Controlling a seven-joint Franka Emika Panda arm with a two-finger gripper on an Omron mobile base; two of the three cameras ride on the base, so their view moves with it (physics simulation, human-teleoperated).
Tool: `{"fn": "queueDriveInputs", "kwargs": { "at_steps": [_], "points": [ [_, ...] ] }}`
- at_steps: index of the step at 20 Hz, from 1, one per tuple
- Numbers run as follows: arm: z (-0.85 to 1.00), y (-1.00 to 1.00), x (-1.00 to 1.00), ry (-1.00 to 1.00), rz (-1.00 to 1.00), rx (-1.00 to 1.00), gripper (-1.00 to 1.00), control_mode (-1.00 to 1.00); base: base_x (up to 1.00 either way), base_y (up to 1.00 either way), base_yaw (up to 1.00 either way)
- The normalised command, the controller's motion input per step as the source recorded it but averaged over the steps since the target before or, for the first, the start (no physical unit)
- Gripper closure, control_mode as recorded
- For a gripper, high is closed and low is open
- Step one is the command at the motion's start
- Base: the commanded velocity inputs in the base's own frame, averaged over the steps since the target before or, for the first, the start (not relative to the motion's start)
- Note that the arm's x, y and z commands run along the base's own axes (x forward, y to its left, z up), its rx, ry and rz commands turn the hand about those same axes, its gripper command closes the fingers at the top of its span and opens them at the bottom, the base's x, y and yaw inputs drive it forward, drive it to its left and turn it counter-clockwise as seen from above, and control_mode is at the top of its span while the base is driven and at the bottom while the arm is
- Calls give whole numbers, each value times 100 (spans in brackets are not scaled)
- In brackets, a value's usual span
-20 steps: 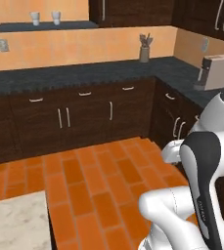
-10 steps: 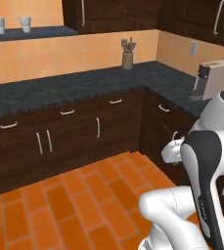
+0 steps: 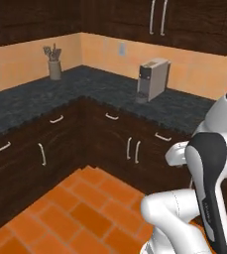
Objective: Take the meat container that has the fish and place it on the second highest rack of the freezer. Then take the vegetable container that has the lemon wedge and corn and place it on the highest rack of the freezer.
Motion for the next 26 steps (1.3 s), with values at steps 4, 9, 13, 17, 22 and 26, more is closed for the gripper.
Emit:
{"fn": "queueDriveInputs", "kwargs": {
  "at_steps": [4,9,13,17,22,26],
  "points": [
    [0,0,0,0,0,0,-100,100,70,41,-66],
    [0,0,0,0,0,0,-100,100,71,47,-65],
    [0,0,0,0,0,0,-100,100,64,41,-65],
    [0,0,0,0,0,0,-100,100,61,39,-64],
    [0,0,0,0,0,0,-100,100,58,31,-59],
    [0,0,0,0,0,0,-100,100,58,38,-42]
  ]
}}
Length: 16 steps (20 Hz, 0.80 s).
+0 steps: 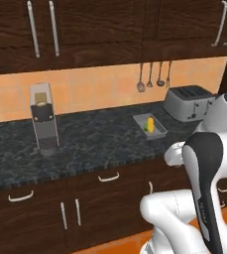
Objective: Take the meat container that has the fish and place it on the second highest rack of the freezer. Then take the vegetable container that has the lemon wedge and corn and place it on the highest rack of the freezer.
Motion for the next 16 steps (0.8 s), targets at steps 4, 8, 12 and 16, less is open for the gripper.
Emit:
{"fn": "queueDriveInputs", "kwargs": {
  "at_steps": [4,8,12,16],
  "points": [
    [0,0,0,0,0,0,-100,100,51,35,-11],
    [0,0,0,0,0,0,-100,100,62,27,0],
    [0,0,0,0,0,0,-100,100,62,27,-2],
    [0,0,0,0,0,0,-100,100,34,8,0]
  ]
}}
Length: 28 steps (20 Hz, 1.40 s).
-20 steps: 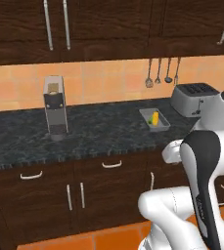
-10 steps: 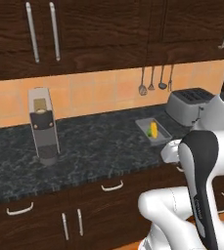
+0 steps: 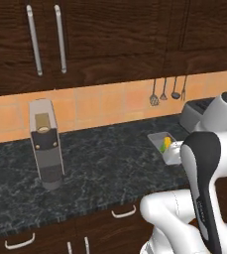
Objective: Take the meat container that has the fish and place it on the second highest rack of the freezer. Then take the vegetable container that has the lemon wedge and corn and place it on the highest rack of the freezer.
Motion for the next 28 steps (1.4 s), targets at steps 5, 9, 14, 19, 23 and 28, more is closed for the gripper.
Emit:
{"fn": "queueDriveInputs", "kwargs": {
  "at_steps": [5,9,14,19,23,28],
  "points": [
    [0,0,0,0,0,0,-100,100,31,0,9],
    [0,0,0,0,0,0,-100,100,24,0,7],
    [0,0,0,0,0,0,-100,100,37,0,0],
    [-2,-10,0,0,-1,0,-100,-100,4,0,0],
    [-17,-86,21,0,-31,8,-100,-100,0,0,0],
    [-31,-79,47,0,-50,10,-100,-100,0,0,0]
  ]
}}
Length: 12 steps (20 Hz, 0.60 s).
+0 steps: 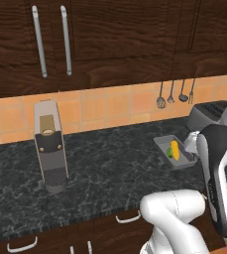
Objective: Take the meat container that has the fish and place it on the second highest rack of the freezer. Then take the vegetable container that has the lemon wedge and corn and place it on the highest rack of the freezer.
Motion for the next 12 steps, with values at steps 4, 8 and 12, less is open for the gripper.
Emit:
{"fn": "queueDriveInputs", "kwargs": {
  "at_steps": [4,8,12],
  "points": [
    [-50,-48,57,0,-57,8,-100,-100,0,0,0],
    [-63,-49,60,2,-47,17,-100,-100,0,0,0],
    [-63,-45,66,11,-36,28,-100,-100,0,0,0]
  ]
}}
